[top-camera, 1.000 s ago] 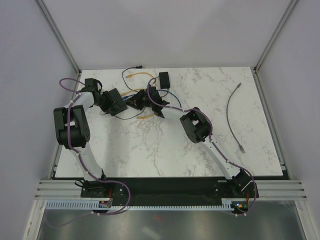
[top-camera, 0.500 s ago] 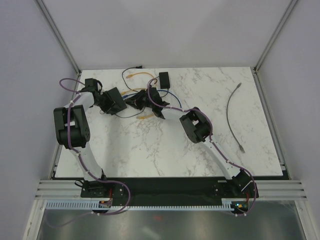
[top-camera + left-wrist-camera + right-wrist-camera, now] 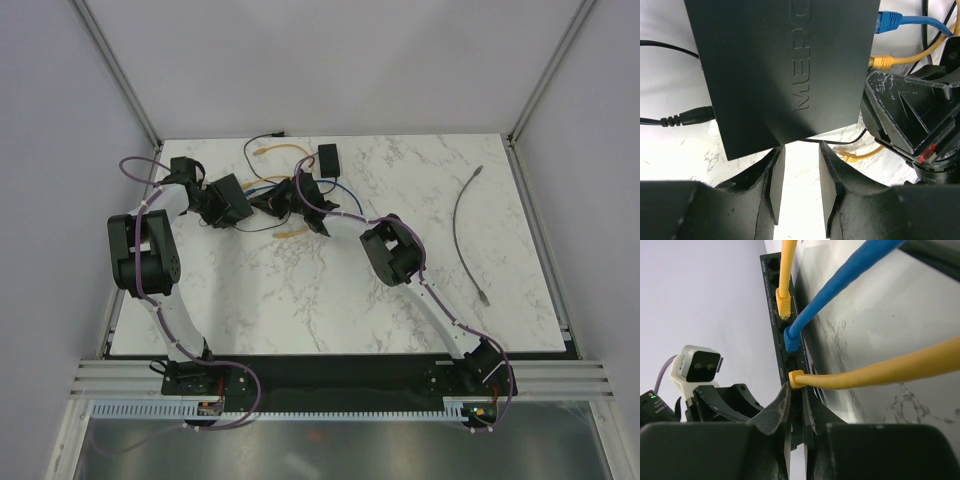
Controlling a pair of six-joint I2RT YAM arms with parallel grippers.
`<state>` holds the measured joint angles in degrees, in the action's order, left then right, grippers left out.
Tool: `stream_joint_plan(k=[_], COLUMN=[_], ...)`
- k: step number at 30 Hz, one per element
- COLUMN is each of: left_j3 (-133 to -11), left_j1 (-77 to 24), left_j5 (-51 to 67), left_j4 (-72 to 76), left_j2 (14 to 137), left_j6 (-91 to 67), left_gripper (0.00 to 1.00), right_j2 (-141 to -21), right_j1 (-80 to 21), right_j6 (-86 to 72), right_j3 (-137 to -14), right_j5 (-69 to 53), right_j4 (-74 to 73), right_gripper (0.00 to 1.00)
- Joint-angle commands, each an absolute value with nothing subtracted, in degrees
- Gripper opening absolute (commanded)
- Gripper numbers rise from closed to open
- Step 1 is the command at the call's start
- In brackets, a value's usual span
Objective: Pull the plug from the switch port
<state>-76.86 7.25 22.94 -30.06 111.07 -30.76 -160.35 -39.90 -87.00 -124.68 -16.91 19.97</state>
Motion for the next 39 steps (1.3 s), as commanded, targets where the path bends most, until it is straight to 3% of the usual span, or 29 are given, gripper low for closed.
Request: stream_joint_plan(k=[1, 3, 12, 20, 33, 39], left_j3=[-77.52, -78.22, -82.53, -82.53, -77.61, -77.70], left_j1=[7.03, 6.94, 6.33, 6.33, 7.12, 7.47], left_j5=[23.29, 26.77, 25.23, 12.67, 11.43, 11.43], left_j4=[-29.97, -23.36, -22.32, -34.27, -35.51, -35.51], left_j2=[107.49, 106.70, 116.61, 118.83, 117.60, 118.48], left_j6=[-31.03, -33.55, -41.57, -47.37, -47.72, -47.72], left_gripper=[0.41, 0.40, 0.40, 0.37, 0.36, 0.36], right_j2=[-165.32, -164.01, -160.40, -161.45, -158.65, -155.22], right_j1=[-38.23, -38.15, -38.14, -37.44, -35.95, -35.25], right_j6=[-91.16, -88.52, -88.06, -94.91, -102.14, -105.66], right_j3=[-122.35, -119.55, -111.72, -113.38, -113.47, -105.20], right_j5=[-20.47, -21.18, -22.41, -19.34, -10.63, -10.81], right_j4=[8.08, 8.87, 15.64, 18.11, 8.72, 12.34], right_gripper=[0.00, 0.00, 0.00, 0.00, 0.00, 0.00])
